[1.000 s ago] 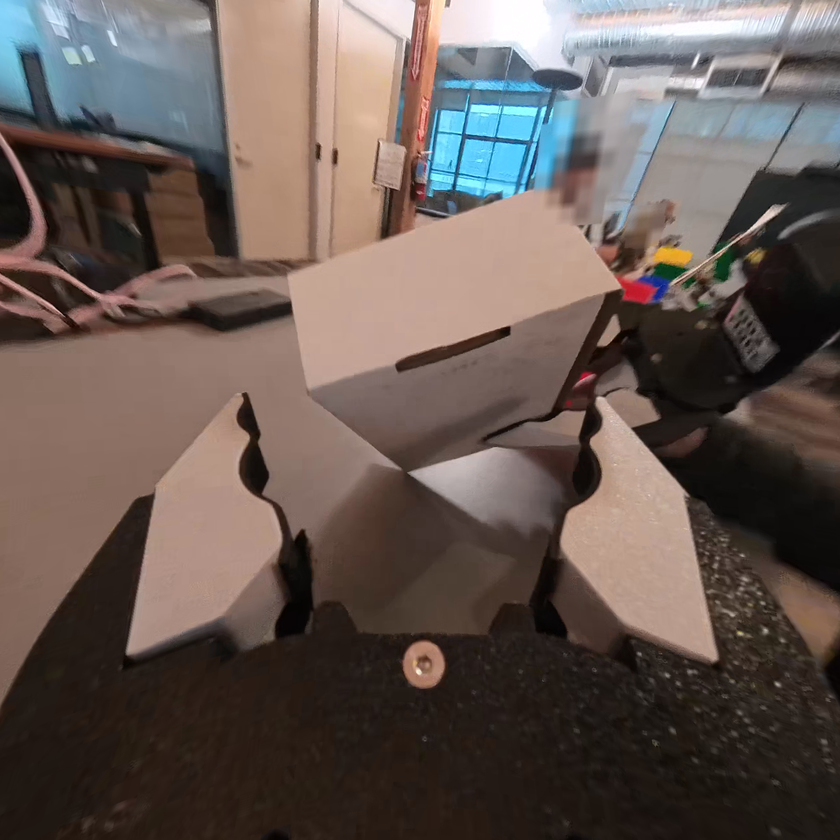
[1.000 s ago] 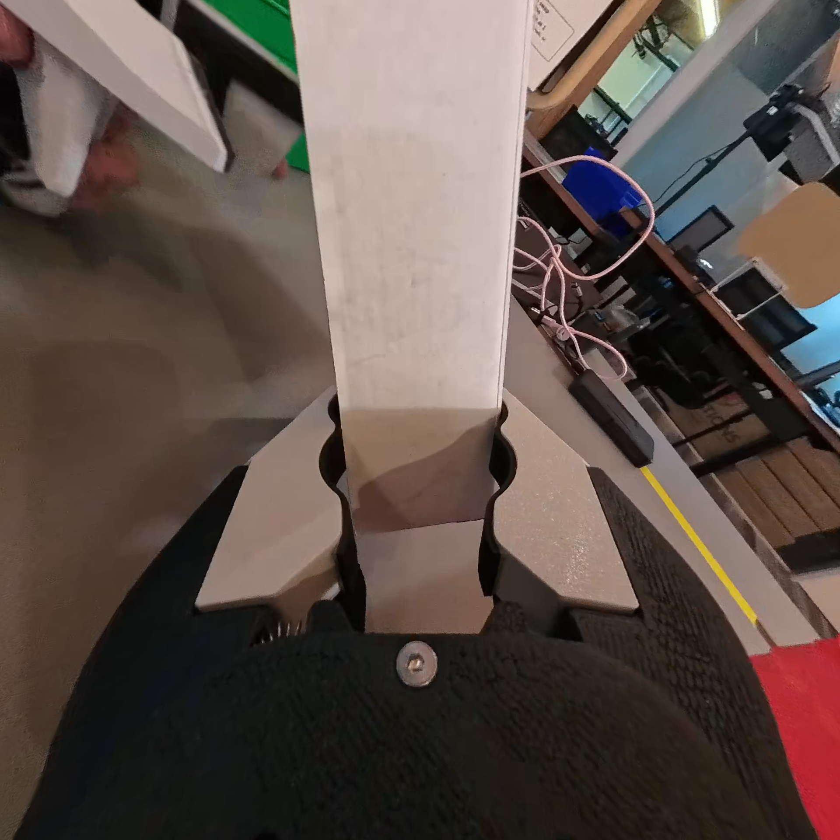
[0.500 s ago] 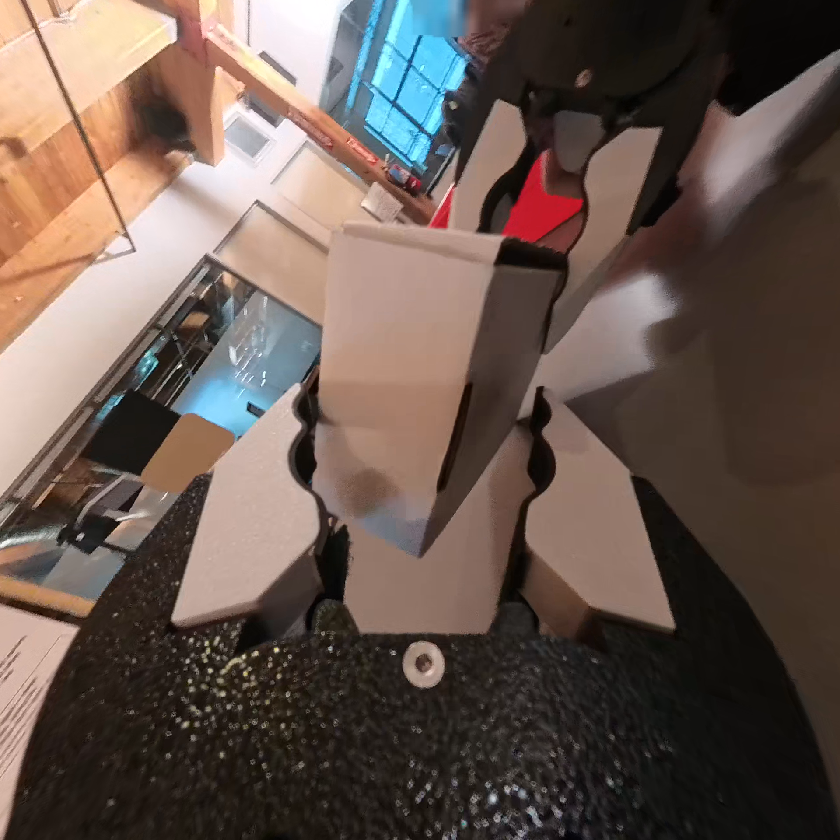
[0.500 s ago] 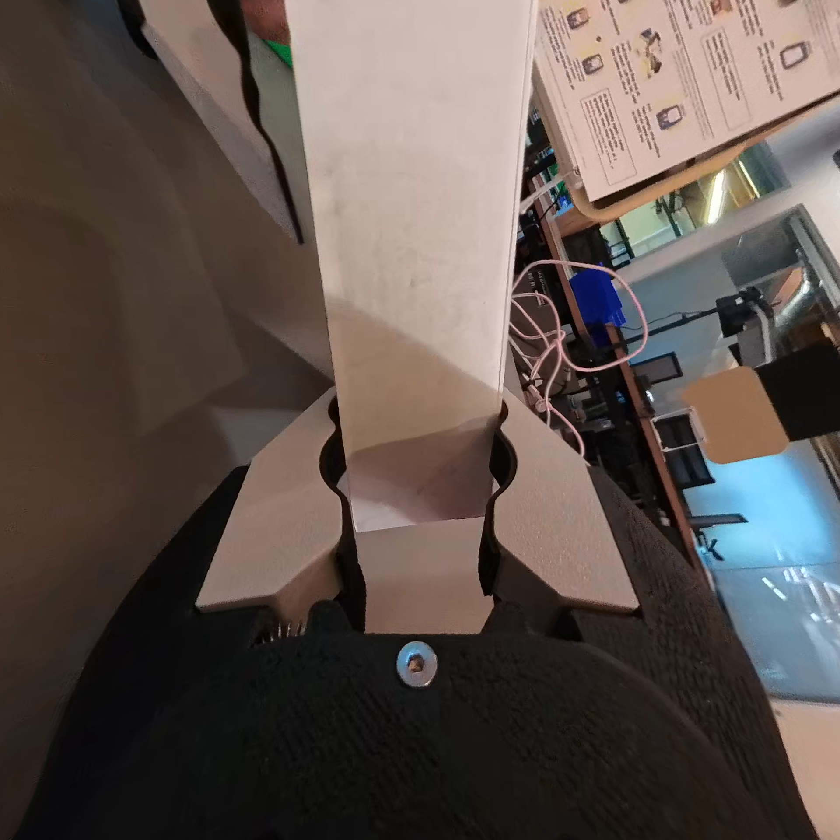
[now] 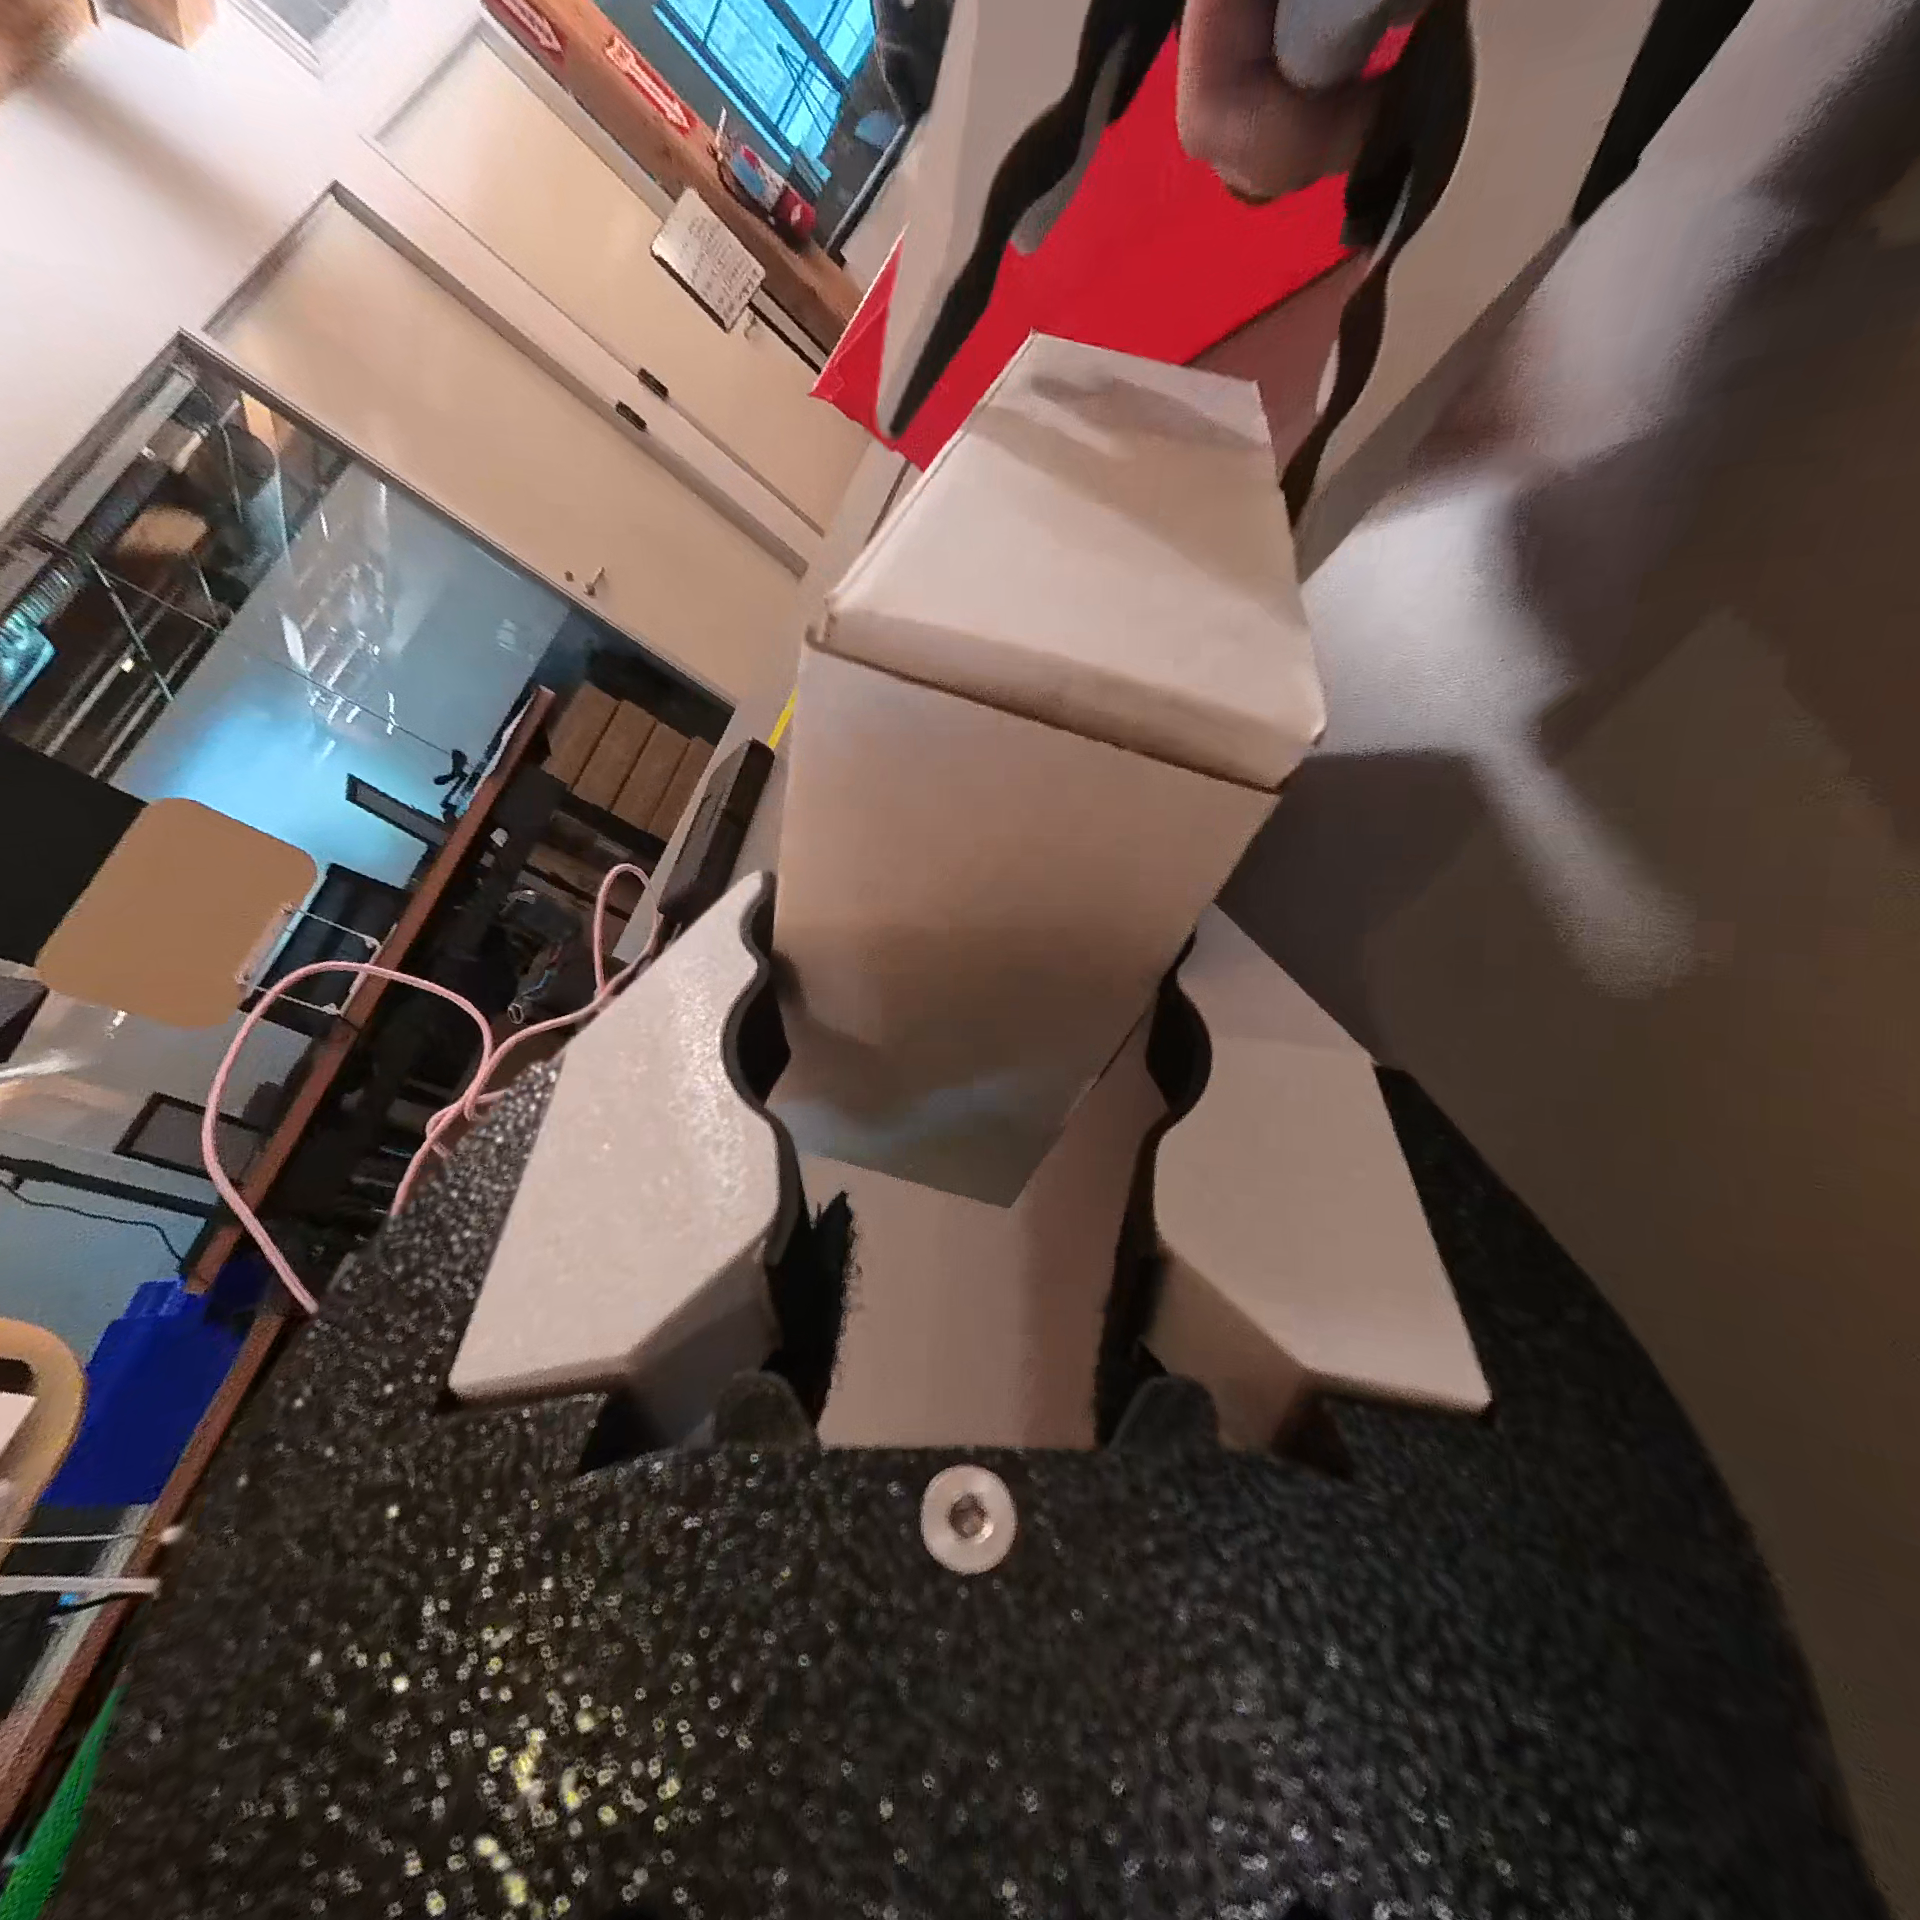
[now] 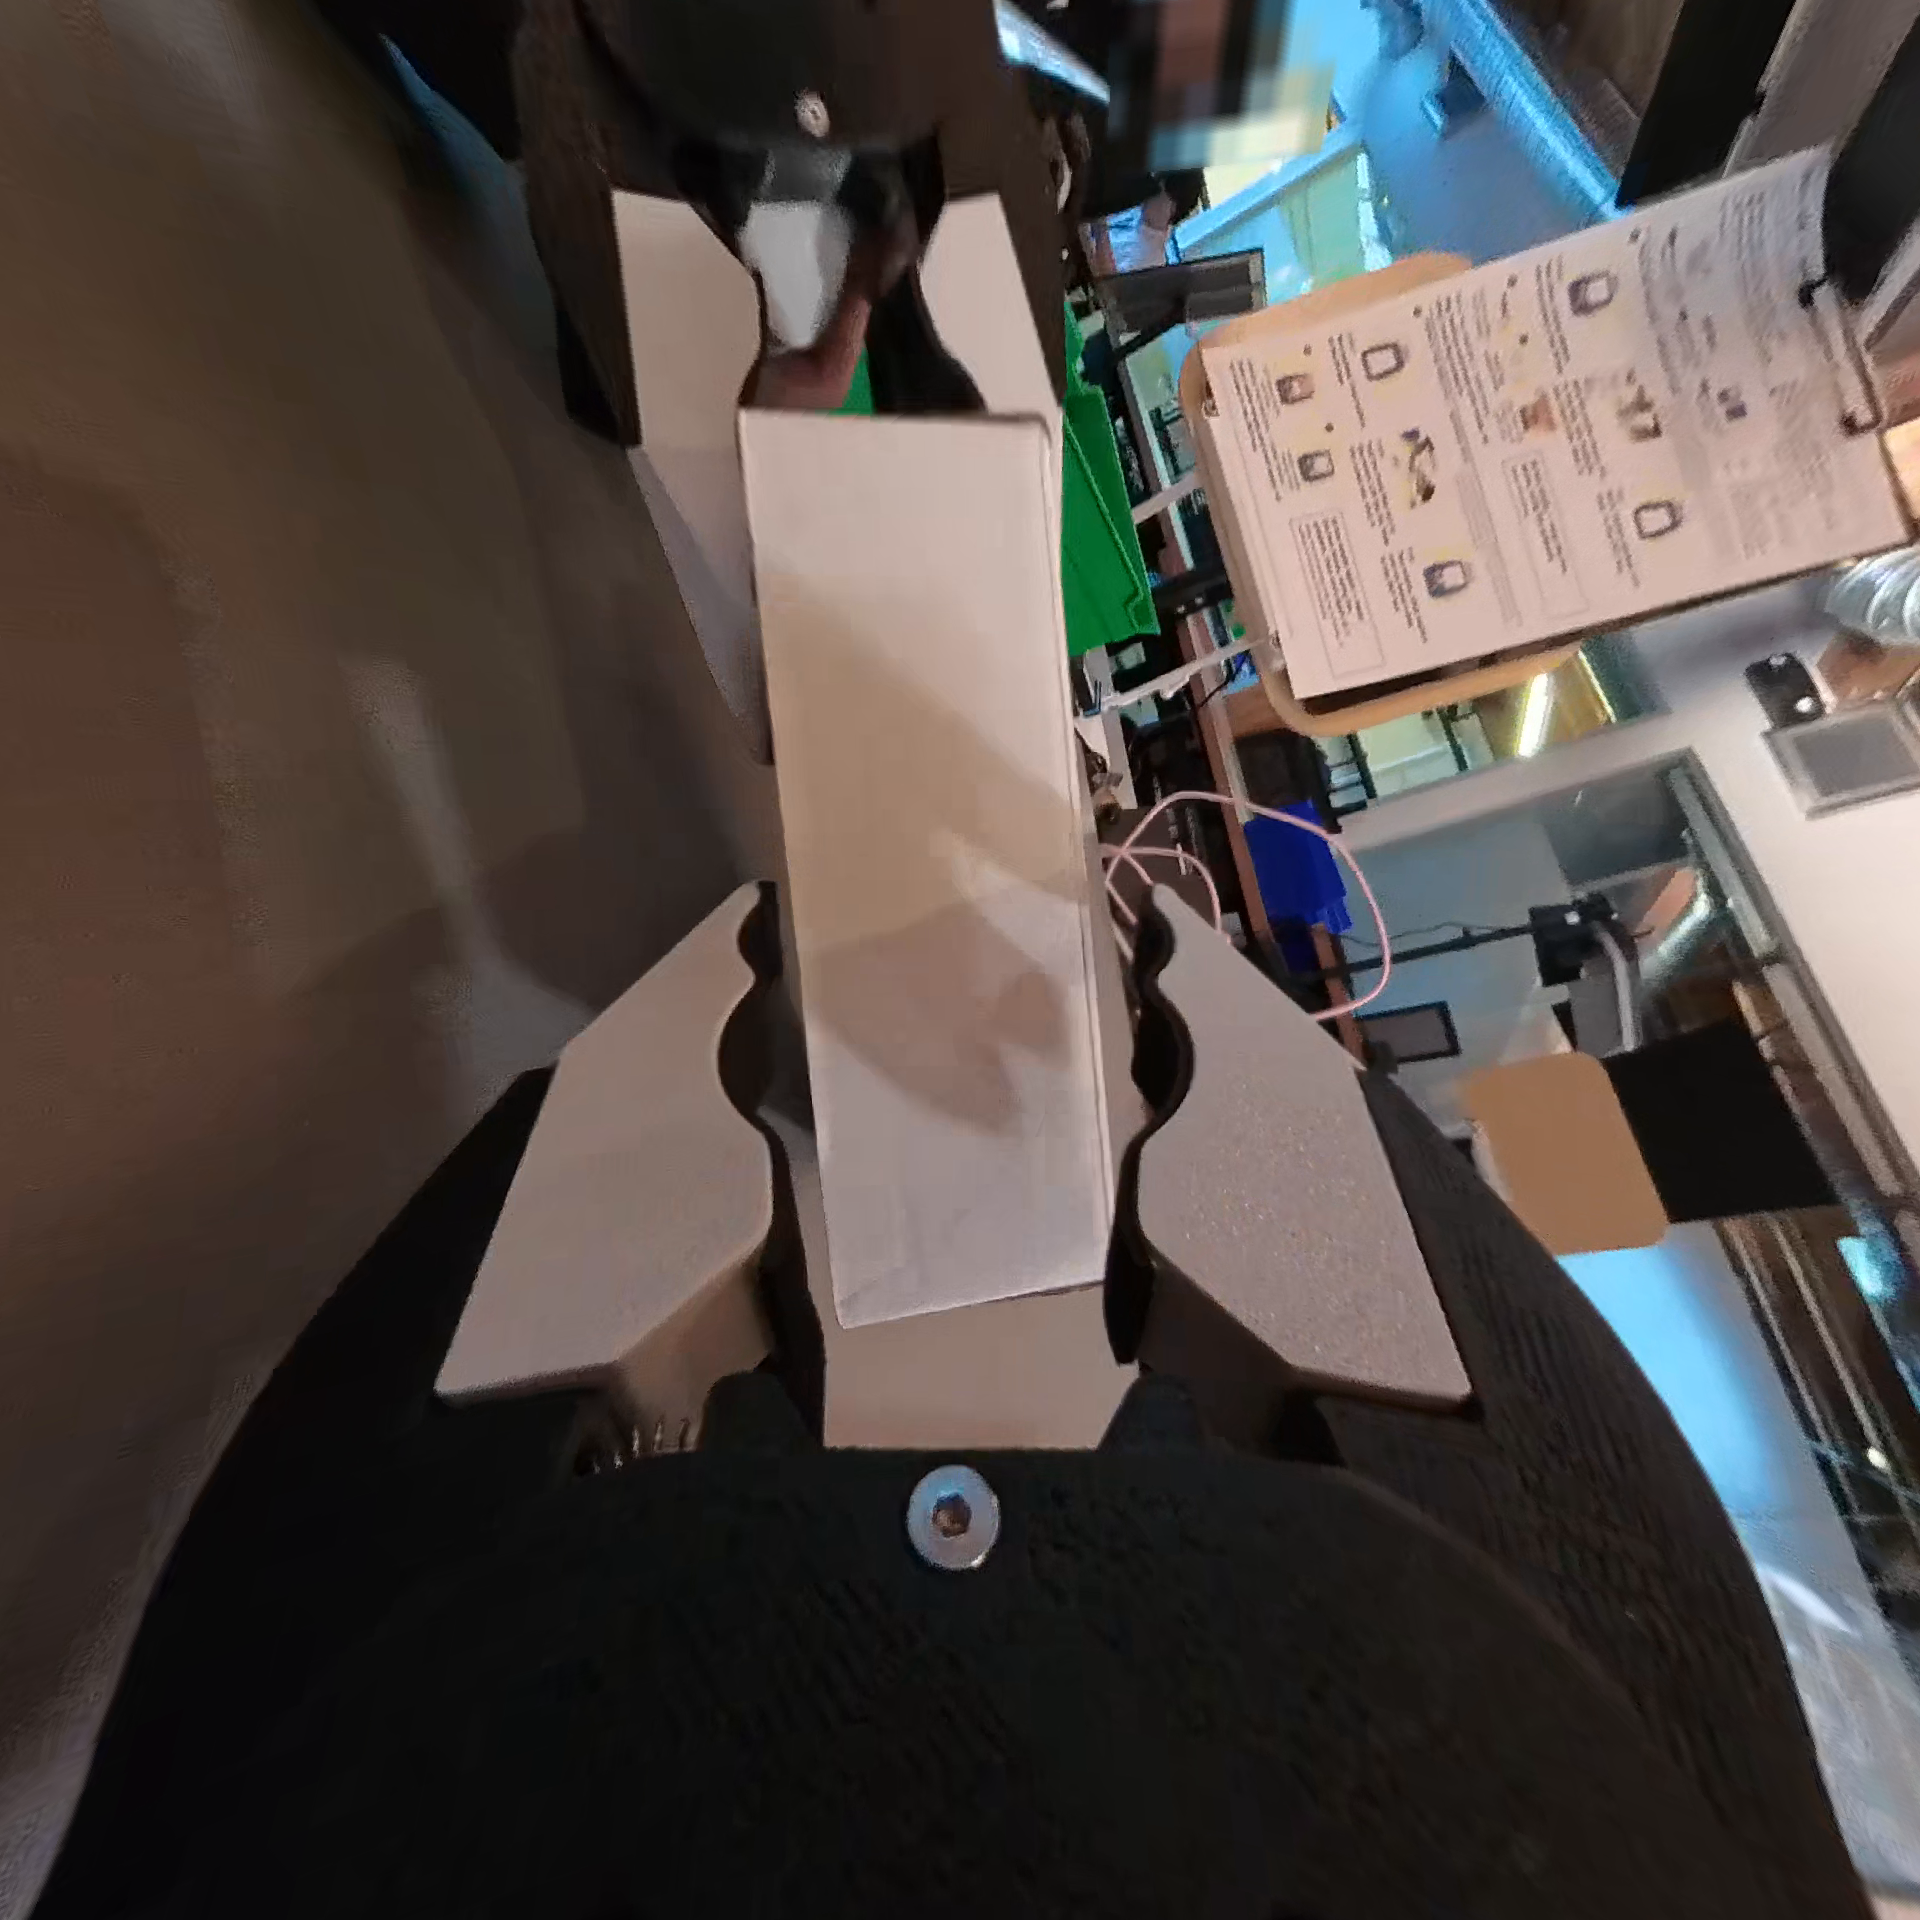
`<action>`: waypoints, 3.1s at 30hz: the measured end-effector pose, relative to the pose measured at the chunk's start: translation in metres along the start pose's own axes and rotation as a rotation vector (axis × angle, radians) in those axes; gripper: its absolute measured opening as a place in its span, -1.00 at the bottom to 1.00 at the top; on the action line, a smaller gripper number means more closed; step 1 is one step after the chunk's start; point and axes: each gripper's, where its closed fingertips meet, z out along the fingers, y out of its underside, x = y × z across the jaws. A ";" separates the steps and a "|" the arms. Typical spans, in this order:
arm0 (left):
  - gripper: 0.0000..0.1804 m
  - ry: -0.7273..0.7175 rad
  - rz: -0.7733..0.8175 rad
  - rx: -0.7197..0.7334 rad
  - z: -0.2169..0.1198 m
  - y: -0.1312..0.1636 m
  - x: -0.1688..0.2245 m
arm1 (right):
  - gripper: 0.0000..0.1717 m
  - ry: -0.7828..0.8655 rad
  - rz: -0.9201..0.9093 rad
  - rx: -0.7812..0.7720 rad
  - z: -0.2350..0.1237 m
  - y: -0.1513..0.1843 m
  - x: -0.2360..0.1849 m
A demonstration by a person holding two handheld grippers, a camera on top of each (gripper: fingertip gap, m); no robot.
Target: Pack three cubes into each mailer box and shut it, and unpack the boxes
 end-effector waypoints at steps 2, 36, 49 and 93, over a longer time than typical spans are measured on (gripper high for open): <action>-0.23 0.006 -0.027 -0.008 0.000 0.002 -0.001 | -0.37 -0.008 -0.053 -0.021 -0.001 -0.003 -0.001; -0.28 0.126 -0.153 -0.169 0.010 0.024 0.015 | -0.60 -0.114 -0.123 -0.233 -0.008 -0.006 -0.005; -0.28 0.167 -0.254 -0.153 0.010 0.024 0.013 | -0.74 -0.052 -0.215 -0.231 -0.010 -0.015 0.004; -0.30 0.093 -0.072 -0.195 0.008 0.030 0.010 | -0.99 -0.017 -0.167 -0.288 -0.012 -0.022 0.015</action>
